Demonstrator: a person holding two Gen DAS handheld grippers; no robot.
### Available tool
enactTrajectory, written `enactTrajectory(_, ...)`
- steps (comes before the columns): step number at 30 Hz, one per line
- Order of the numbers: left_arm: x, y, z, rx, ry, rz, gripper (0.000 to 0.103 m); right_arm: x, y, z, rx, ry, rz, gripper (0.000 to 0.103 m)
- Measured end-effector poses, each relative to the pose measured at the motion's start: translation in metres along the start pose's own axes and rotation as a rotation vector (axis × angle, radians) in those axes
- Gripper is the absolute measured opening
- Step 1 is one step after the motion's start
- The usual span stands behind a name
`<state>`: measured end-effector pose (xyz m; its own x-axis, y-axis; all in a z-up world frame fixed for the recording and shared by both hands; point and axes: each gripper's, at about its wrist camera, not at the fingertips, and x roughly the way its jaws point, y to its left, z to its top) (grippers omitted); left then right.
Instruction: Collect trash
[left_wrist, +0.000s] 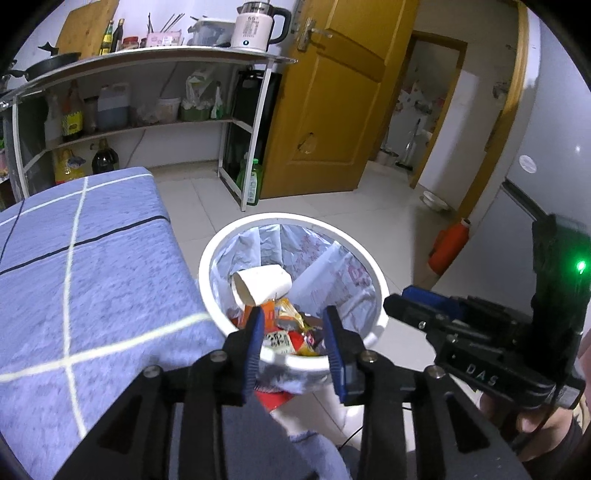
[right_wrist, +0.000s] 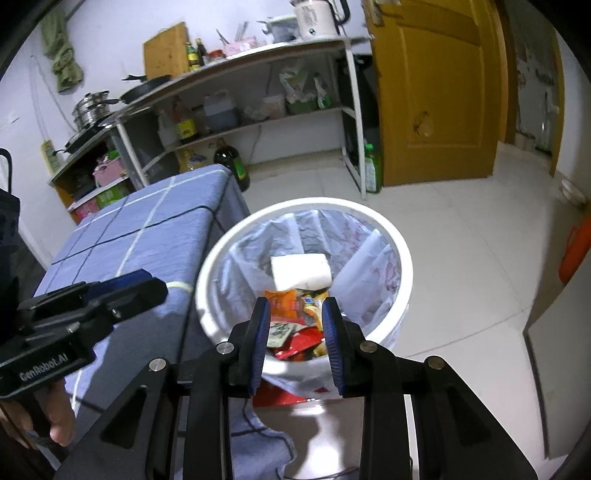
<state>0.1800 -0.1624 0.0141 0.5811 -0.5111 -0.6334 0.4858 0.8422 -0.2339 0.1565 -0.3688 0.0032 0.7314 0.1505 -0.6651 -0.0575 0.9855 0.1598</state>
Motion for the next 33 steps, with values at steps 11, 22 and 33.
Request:
enactTrajectory(11, -0.053, -0.007, -0.042, 0.030, -0.060, 0.018, 0.052, -0.045, 0.023, -0.043, -0.039, -0.038, -0.012, 0.030)
enactTrajectory(22, -0.081, -0.016, -0.081, 0.045, -0.074, 0.073, 0.059, -0.079, 0.032, -0.088, -0.056, -0.053, -0.065, 0.031)
enactTrajectory(33, -0.101, -0.013, -0.100, 0.016, -0.100, 0.143, 0.066, -0.098, 0.044, -0.104, -0.089, -0.083, -0.070, 0.031)
